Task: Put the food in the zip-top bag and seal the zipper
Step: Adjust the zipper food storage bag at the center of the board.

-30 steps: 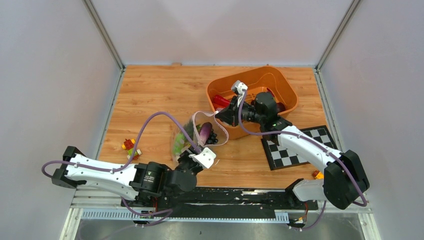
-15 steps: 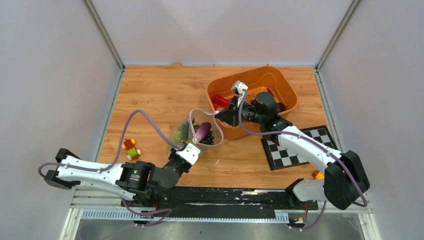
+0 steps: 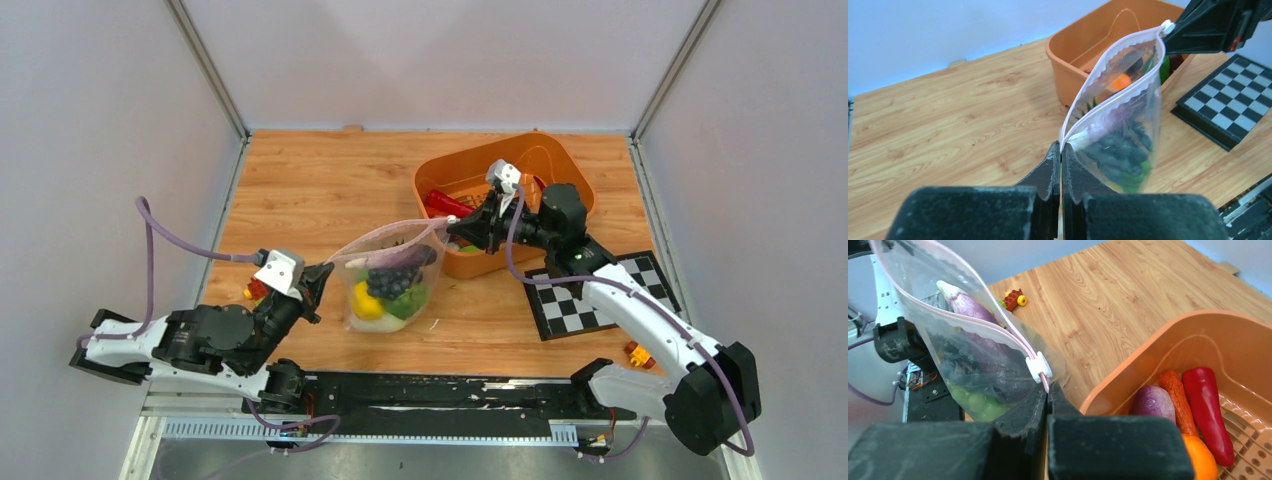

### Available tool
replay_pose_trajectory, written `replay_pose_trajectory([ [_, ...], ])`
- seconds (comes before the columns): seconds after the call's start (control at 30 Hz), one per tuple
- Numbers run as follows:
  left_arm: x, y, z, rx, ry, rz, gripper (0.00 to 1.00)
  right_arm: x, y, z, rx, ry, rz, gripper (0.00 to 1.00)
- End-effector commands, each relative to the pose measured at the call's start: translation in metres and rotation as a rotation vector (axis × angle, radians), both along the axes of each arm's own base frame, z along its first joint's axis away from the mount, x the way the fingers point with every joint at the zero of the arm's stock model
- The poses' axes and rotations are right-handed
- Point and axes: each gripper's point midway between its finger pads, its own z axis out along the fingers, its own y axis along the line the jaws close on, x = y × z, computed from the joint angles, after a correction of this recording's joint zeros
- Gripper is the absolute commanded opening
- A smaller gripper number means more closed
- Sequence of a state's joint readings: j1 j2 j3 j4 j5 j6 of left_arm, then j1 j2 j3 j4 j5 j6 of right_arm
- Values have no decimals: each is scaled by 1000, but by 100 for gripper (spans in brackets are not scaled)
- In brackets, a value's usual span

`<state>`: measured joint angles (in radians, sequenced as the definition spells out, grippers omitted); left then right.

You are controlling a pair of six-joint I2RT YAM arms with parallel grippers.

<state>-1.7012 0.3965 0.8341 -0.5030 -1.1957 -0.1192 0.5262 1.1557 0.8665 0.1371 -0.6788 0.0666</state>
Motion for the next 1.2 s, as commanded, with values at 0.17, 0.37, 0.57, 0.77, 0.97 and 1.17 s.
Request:
replay_pose_trajectory([
  [0.17,3,14,7,53,33,66,0,-38,-16,10,-43,-108,193,0],
  [0.37,2,5,-2,60,36,63,0,-62,-27,-4,-132,-119,291,0],
  [0.57,0,-19,-11,118,28,39,0,-70,-36,-6,-163,-109,299,0],
  [0.77,17,-36,-26,144,114,9,0,-82,-41,7,-155,-143,309,0],
  [0.97,29,-40,1,102,121,0,0,-102,-47,39,-99,-217,321,0],
  [1.17,30,-46,16,113,137,-24,0,-83,-53,39,-108,-183,205,0],
])
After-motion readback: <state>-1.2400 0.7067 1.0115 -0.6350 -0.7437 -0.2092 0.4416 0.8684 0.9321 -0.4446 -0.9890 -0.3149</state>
